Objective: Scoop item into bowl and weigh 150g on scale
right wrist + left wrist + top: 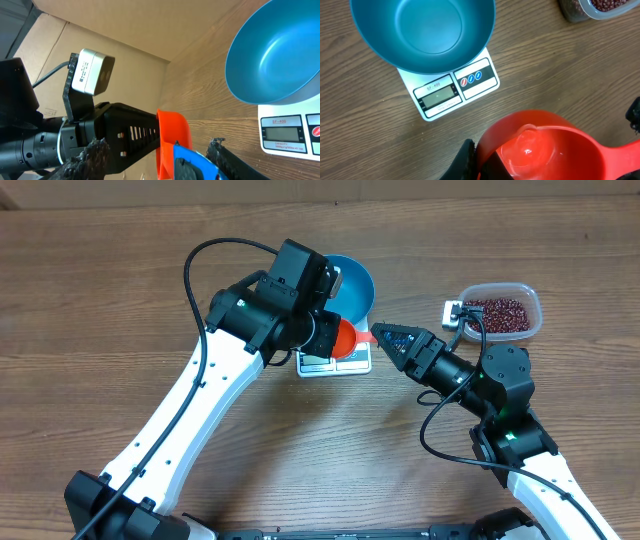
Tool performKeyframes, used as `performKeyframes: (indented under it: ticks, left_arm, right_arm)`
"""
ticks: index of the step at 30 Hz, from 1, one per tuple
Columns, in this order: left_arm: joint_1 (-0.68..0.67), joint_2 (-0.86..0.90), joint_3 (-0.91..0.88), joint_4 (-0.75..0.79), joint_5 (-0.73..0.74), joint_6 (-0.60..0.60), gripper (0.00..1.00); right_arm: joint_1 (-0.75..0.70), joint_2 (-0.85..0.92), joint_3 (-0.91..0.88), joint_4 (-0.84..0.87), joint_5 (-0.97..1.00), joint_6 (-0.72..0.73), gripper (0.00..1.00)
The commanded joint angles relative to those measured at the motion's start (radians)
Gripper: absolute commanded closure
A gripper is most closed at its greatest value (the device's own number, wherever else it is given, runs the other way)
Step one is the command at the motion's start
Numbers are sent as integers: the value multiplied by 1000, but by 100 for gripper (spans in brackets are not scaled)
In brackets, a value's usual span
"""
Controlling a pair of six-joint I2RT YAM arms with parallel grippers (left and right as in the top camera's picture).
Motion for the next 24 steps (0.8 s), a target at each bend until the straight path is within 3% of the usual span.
performKeyframes:
  ticks: [1, 7, 13, 17, 21, 24]
  left_arm:
    - [-15, 8, 14, 0, 33, 49, 96]
    - [-15, 8, 14, 1, 34, 49, 96]
    - [-15, 11, 14, 1, 33, 49, 96]
    - [-15, 13, 14, 1, 34, 49, 96]
    - [-16, 27, 14, 1, 35, 49, 96]
    - [-16, 36, 14, 1, 34, 49, 96]
  right_arm:
    - [4, -13, 24, 9, -3, -6, 37]
    - [4, -12, 24, 9, -3, -7, 42]
    - [4, -13, 24, 9, -3, -6, 54]
    - [4, -12, 24, 8, -5, -7, 66]
    - [4, -12, 24, 6, -8, -7, 96]
    - [4, -12, 24, 4, -8, -7, 96]
